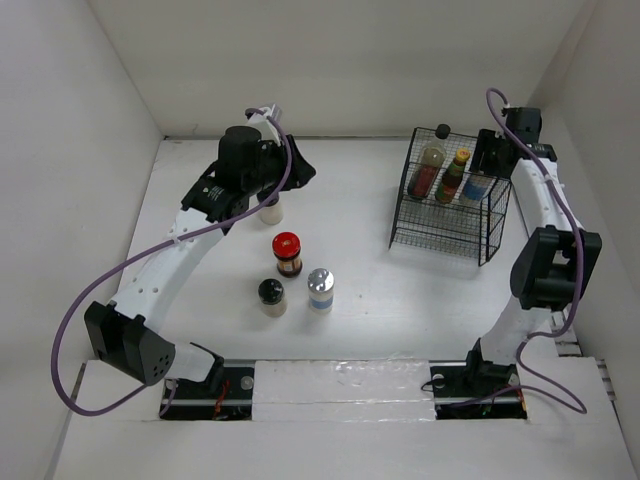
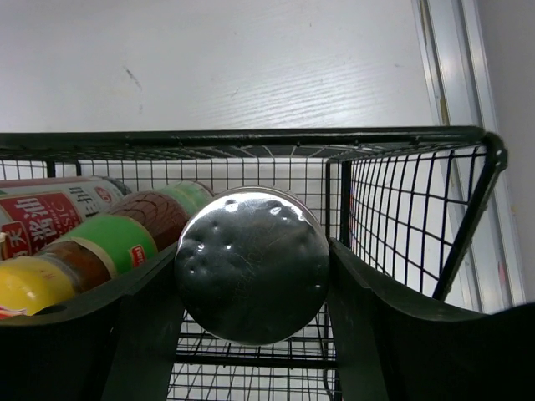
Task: Organize the condiment bottles
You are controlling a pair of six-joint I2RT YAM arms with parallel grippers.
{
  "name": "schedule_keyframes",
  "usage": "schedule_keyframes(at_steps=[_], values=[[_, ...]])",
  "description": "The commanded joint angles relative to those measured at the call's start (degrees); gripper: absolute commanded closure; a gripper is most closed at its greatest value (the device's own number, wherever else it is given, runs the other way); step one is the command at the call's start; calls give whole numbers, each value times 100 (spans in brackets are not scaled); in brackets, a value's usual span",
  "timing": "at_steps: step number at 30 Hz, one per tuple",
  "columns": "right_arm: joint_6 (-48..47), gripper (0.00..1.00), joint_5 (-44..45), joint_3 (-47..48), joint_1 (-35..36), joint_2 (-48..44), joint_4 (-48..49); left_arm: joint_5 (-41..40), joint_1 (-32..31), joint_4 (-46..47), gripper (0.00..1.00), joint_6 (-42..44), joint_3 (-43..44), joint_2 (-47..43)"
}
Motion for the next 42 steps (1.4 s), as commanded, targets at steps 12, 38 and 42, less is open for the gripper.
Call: schedule_keyframes(at_steps=[12,38,42], values=[[129,21,131,600,-38,-281,-19,-197,-11,-3,62,203,398,-76],[-970,12,-878,-2669,5347,-3340,913,-1462,-11,-539,63,941,1162,-76],[-970,3,-879,-2792,6095,-3024,913,-1410,42,-539,46,941,1101,-198]])
